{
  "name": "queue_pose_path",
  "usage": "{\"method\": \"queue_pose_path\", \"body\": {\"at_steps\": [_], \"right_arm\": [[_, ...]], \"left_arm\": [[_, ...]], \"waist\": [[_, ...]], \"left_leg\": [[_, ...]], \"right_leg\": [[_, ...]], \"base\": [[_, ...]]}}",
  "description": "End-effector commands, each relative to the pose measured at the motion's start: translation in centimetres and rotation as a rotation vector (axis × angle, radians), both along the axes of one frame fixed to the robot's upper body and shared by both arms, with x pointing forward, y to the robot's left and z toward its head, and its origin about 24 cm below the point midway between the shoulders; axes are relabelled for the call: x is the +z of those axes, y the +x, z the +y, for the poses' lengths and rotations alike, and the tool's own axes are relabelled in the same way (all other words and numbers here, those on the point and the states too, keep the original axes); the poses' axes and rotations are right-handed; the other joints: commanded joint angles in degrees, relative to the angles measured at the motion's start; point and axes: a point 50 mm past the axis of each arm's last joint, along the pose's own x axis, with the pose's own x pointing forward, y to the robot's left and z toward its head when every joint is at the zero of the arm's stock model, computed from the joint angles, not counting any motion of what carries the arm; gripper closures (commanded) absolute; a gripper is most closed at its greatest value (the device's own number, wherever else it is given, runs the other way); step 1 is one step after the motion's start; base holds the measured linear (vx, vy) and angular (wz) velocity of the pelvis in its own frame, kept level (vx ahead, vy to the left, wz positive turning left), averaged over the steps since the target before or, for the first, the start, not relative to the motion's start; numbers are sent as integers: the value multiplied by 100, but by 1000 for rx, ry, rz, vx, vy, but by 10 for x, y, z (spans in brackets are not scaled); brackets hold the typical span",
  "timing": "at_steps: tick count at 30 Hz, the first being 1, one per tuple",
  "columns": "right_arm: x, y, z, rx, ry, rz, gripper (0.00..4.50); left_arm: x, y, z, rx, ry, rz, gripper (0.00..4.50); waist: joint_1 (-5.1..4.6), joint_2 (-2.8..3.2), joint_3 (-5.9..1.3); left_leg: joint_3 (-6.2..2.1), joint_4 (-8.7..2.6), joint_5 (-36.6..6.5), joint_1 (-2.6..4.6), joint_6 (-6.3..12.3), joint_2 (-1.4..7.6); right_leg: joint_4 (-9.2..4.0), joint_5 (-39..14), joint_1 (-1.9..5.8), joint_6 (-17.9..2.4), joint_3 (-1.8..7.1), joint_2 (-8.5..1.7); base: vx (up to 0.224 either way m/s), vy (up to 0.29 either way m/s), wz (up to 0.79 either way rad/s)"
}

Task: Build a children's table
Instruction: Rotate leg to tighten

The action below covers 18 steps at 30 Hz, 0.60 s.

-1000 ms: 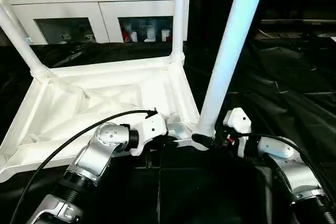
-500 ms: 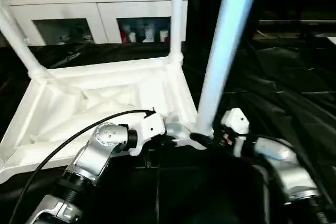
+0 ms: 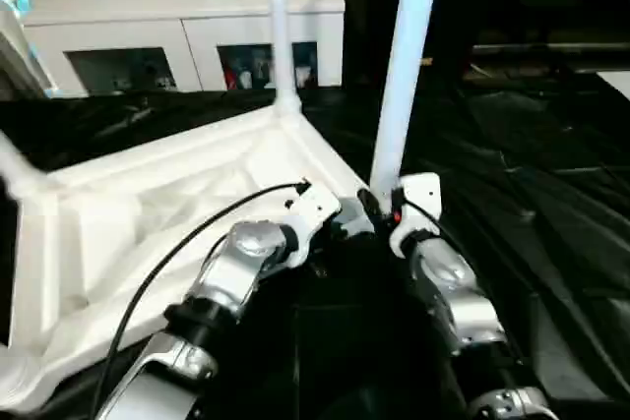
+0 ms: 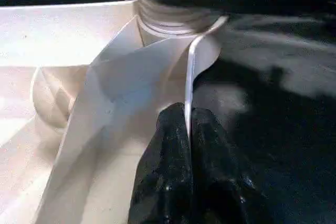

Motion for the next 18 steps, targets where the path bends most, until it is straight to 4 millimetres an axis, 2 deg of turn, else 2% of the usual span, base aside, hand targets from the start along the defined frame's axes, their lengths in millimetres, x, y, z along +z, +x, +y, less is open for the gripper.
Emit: {"method": "queue_pose_path", "body": {"at_steps": [1,2,4,5,6,7,9,11,13,14,15,16,17,18], "right_arm": [[-24,-13,21,87,-22,122,202],[-24,-13,20,86,-17,123,202],[-23,-13,17,84,16,119,185],[-19,-12,12,80,32,92,167],[-18,-11,11,77,33,84,167],[-15,-11,5,78,19,63,164],[-11,-10,-1,84,10,39,153],[-1,-11,-16,145,1,-21,121],[3,-12,-19,187,-11,-44,121],[3,-12,-20,192,-16,-50,102],[10,-15,-26,257,-28,-79,102],[15,-21,-31,343,-38,-95,89],[19,-28,-35,440,-47,-104,82],[22,-34,-39,509,-47,-100,75]], "left_arm": [[-15,-5,3,59,-2,33,450],[-15,-6,2,36,1,19,450],[-15,-9,2,-30,11,-2,450],[-15,-13,3,-70,11,-8,450],[-15,-13,3,-77,11,-9,450],[-14,-16,3,-115,9,-14,450],[-15,-18,5,-147,12,-10,450],[-14,-22,8,-212,25,-22,450],[-14,-22,10,-215,30,-25,450],[-14,-23,10,-221,29,-26,450],[-14,-24,13,-242,31,-27,450],[-13,-25,16,-259,35,-31,450],[-14,-26,19,-273,35,-27,450],[-14,-27,22,-277,36,-22,450]], "waist": [[-10,-88,-112],[-60,-105,-120],[-61,-82,-147],[-36,-72,-182],[-10,-82,-199],[6,-57,-197],[61,-65,-201],[91,-78,-192],[118,-72,-228],[138,-65,-242],[170,-48,-254],[199,-63,-264],[227,-83,-279],[263,-74,-265]], "left_leg": [[-273,-616,-1832,-137,244,318],[-294,-609,-1908,-146,258,319],[-280,-582,-1899,-91,293,333],[-272,-591,-1669,-105,328,372],[-250,-604,-1299,-152,372,418],[-230,-598,-1147,-153,402,422],[-158,-565,-892,-137,518,407],[-137,-547,-795,-149,601,404],[-131,-509,-493,-152,732,415],[-122,-488,-202,-166,831,417],[-132,-479,48,-182,917,419],[-123,-456,164,-174,976,420],[-118,-427,401,-162,1134,419],[-117,-412,517,-175,1315,428]], "right_leg": [[-602,-3842,156,-486,187,-507],[-624,-3908,154,-464,186,-536],[-653,-3844,100,-549,212,-549],[-616,-3302,116,-739,242,-556],[-517,-2497,147,-994,261,-537],[-485,-2157,150,-1116,262,-525],[-421,-1532,176,-1417,267,-519],[-404,-1377,184,-1485,292,-522],[-334,-958,220,-1579,290,-525],[-280,-596,239,-1674,283,-524],[-236,-318,267,-1739,270,-528],[-215,-149,274,-1740,266,-521],[-162,217,286,-1793,268,-517],[-146,415,285,-1814,262,-520]], "base": [[0,0,0],[0,0,0],[0,0,0],[0,0,0],[0,0,0],[0,0,0],[0,0,0],[56,-9,8],[62,-15,5],[63,-14,3],[0,0,0],[0,0,0],[0,0,0],[0,0,0]]}}
